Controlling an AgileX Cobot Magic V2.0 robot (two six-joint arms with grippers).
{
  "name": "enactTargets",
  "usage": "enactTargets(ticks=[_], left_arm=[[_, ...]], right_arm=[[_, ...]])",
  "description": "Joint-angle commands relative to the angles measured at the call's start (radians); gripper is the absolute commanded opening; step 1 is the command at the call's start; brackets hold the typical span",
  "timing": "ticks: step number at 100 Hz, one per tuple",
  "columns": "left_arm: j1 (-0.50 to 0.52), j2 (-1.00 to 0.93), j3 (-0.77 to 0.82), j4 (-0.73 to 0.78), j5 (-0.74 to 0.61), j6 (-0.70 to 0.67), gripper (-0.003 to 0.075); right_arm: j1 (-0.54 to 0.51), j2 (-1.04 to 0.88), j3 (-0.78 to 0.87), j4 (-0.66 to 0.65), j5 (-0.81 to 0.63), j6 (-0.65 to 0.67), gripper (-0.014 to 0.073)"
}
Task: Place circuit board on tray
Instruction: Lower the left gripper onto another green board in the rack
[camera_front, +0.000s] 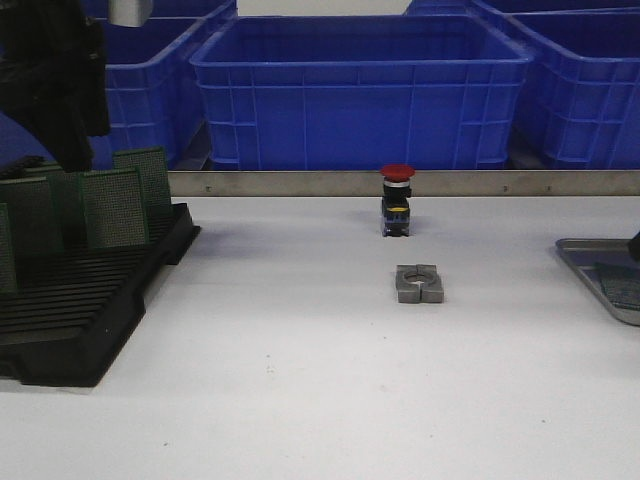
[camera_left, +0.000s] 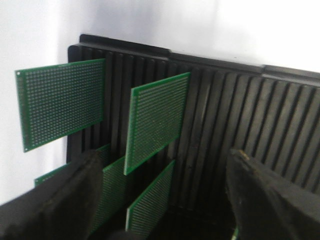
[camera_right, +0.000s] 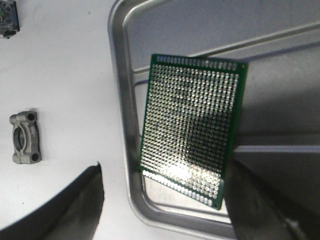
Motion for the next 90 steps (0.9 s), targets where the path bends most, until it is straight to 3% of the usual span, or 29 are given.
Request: enactTargets(ticks=[1,90], left_arm=[[0.001,-0.035,-0.030,-0.006,-0.043,0.001,0.0484],[0.001,0.058,-0.030,-0.037,-0.047,0.006,0.0484]], right_arm=[[-0.010,-0.050,-0.026,0.039,0.037,-0.007,0.0529],[-0.010,-0.050,-0.026,0.039,0.043,-0.007,0.0529]])
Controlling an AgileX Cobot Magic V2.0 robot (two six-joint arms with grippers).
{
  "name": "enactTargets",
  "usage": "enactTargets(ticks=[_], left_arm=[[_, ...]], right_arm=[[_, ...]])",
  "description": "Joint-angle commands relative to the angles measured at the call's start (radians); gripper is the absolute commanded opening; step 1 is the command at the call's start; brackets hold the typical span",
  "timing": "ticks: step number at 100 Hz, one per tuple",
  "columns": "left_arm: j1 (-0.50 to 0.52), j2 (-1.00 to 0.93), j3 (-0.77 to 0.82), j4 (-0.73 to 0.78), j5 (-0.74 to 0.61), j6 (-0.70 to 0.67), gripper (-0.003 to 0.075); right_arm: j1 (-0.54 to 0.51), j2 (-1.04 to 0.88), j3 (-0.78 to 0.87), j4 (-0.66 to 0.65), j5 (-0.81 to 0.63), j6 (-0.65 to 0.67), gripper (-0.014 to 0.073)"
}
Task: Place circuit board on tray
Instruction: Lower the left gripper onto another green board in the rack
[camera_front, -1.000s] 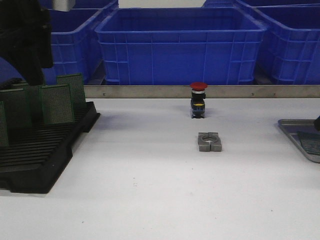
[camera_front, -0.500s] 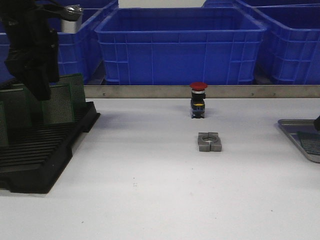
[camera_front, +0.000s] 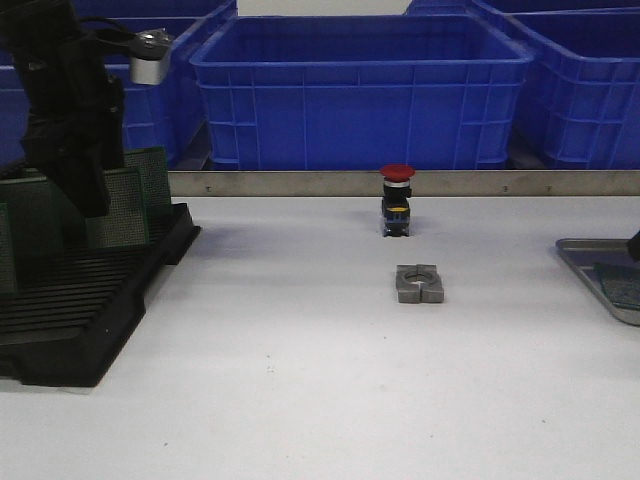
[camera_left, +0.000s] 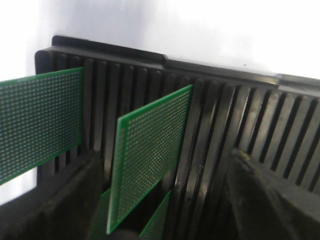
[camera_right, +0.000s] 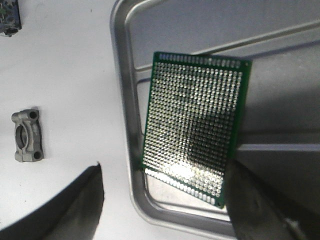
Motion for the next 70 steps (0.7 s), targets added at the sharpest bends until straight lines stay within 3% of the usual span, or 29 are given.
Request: enactTargets(ticks=[1,39,49,70], left_arm=[[0.001,-0.045,-0.030,-0.020,-0.018,0.000,0.0484],[0.001,-0.025,-0.030,-0.037,-0.012,0.000,0.0463],[0.001,-0.025,-0.030,-0.037,-0.012,0.000,0.0370],[0.001,-0.025,-0.030,-0.036,-0.025,0.000,0.0055]], right_arm=[[-0.010,-0.050,-0.026,0.039,0.036,-0.007,0.0529],[-0.010,-0.050,-0.026,0.039,0.039,-0.007,0.0529],[-0.010,-0.050,-0.026,0.039,0.039,-0.007,0.0529],[-0.010,-0.050,-0.026,0.039,0.040,-0.007,0.0529]])
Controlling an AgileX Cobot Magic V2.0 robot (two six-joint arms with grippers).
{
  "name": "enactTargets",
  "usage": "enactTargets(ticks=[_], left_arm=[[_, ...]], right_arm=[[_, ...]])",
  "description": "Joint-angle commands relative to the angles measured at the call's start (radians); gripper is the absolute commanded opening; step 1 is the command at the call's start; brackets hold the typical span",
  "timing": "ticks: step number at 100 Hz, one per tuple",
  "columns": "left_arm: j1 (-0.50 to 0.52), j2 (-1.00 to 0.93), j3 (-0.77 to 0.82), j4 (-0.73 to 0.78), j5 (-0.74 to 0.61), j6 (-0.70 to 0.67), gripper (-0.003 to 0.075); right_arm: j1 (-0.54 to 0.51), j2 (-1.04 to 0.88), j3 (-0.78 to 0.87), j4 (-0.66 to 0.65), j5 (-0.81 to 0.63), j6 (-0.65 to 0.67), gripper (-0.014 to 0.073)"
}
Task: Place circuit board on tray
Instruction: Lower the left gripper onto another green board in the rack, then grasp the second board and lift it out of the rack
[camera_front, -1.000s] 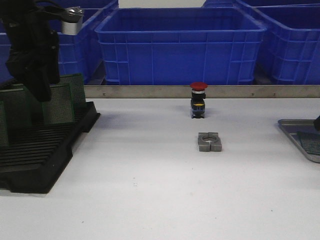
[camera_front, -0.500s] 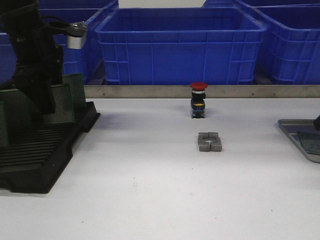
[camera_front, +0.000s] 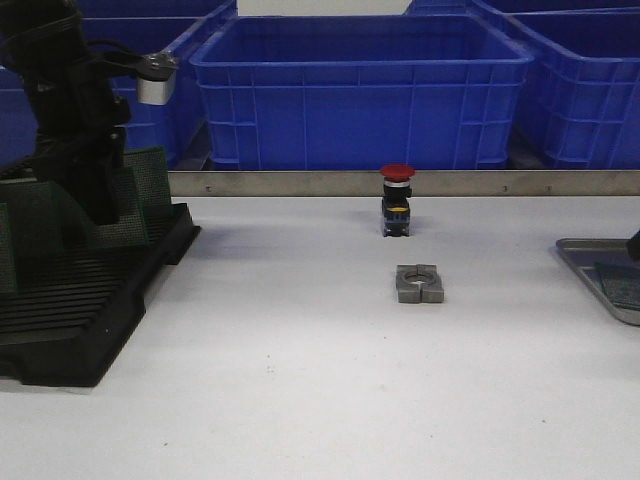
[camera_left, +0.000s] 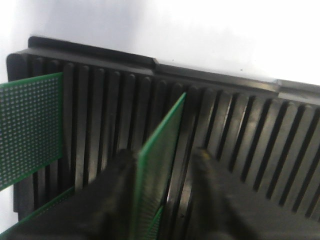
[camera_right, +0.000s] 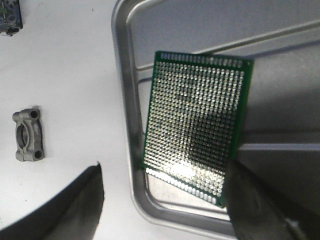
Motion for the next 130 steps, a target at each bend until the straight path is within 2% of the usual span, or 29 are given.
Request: enactTargets(ticks=[1,5,71,130], left_arm=[[0.001,-0.059,-0.030,-0.021,-0.023,0.000,0.0034],[0.001,-0.059,-0.030,-0.021,-0.026,0.000,-0.0020],[0.001,-0.059,-0.065,-0.013,-0.062,0.000,-0.0018],[0.001,-0.061,-0.065,-0.013,-0.039,0.000,-0.0018]], right_arm=[[-0.010,-0.050,-0.026,0.039,0.038,-0.007,0.0529],[-0.010,-0.050,-0.026,0.039,0.038,-0.007,0.0529],[-0.010,-0.050,-0.026,0.039,0.042,-0.007,0.0529],[-0.010,-0.050,-0.026,0.039,0.045,-0.007,0.0529]])
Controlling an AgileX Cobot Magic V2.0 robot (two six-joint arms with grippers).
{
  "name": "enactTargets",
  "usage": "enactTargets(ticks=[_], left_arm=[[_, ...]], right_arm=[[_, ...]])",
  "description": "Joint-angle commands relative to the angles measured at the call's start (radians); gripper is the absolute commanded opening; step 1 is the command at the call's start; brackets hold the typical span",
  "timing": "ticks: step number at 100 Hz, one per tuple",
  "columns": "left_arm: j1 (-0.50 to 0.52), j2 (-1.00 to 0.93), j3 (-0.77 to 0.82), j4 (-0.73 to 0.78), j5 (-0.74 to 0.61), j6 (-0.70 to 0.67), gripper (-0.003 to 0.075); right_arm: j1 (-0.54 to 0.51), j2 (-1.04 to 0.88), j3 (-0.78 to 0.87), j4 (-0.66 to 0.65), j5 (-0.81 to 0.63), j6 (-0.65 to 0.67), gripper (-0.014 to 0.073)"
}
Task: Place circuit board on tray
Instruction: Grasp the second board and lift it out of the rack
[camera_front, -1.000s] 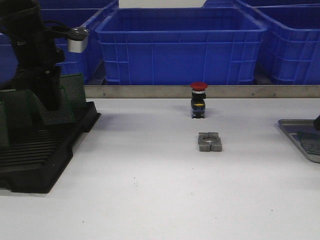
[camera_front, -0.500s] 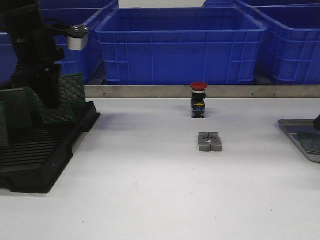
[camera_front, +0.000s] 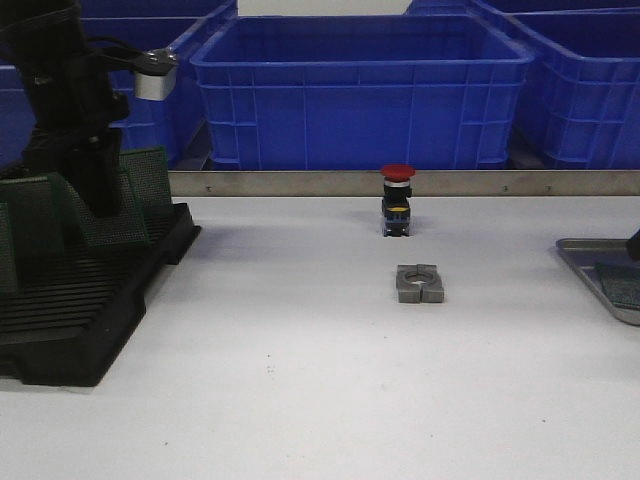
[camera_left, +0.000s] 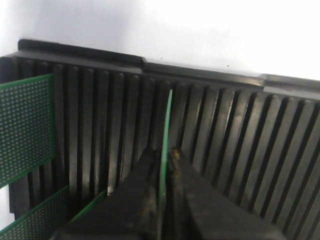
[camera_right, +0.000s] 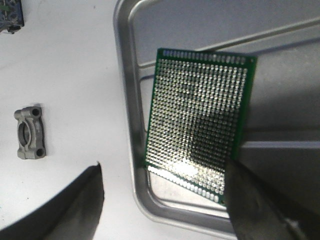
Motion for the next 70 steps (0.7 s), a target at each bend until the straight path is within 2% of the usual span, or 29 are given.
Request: enactTargets(ticks=[1,25,47,59,70], left_arm=[[0.001,-0.061,-0.044,-0.015,-0.084,-0.019,-0.0018],[0.001,-0.069,-0.079,-0.035,-0.073,-0.019,-0.0018],[0.001,-0.072,-0.139,-0.083,0.020,-0.019,-0.0018],[0.001,-0.076,-0.149,-0.144,0.083,-0.019,-0.0018],[0.001,-0.077,-0.153,-0.254,0.085,-0.031,-0.0018]], right_arm=[[-0.010,-0.050,-0.026,0.039,0.039,-0.007,0.0529],[-0.010,-0.050,-0.026,0.039,0.040,-0.007,0.0529],[-0.010,-0.050,-0.026,0.039,0.045,-0.007,0.0529],[-0.010,-0.050,-0.026,0.039,0.045,-0.007,0.0529],[-0.010,-0.050,-0.026,0.039,0.045,-0.007,0.0529]])
